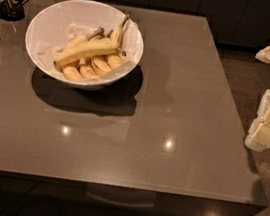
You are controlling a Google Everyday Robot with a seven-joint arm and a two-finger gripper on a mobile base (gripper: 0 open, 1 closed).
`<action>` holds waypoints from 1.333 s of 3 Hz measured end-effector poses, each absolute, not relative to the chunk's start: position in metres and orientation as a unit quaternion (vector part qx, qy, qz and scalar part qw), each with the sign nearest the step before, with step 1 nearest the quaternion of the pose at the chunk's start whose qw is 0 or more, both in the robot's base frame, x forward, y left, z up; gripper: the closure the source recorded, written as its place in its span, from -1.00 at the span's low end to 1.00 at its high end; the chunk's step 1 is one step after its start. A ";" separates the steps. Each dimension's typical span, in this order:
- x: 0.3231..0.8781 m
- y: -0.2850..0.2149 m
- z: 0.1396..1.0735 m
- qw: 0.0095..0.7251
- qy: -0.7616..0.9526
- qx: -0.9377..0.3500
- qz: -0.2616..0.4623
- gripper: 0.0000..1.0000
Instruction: Pick banana from white bowl
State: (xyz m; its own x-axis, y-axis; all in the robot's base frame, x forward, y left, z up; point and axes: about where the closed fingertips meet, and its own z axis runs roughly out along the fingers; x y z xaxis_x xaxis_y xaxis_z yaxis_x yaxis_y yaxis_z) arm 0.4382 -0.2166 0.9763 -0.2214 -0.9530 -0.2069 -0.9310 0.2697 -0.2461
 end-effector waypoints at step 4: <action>0.466 -0.175 0.987 0.149 0.745 -0.649 -0.043 -1.00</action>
Offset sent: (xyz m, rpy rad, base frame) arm 0.0049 0.0087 0.0007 -0.0065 0.0082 0.0311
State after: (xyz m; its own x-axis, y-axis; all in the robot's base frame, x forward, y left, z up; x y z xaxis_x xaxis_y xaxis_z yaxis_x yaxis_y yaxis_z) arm 0.4662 -0.1751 0.9866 -0.1141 -0.9794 -0.1667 -0.9540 0.1549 -0.2569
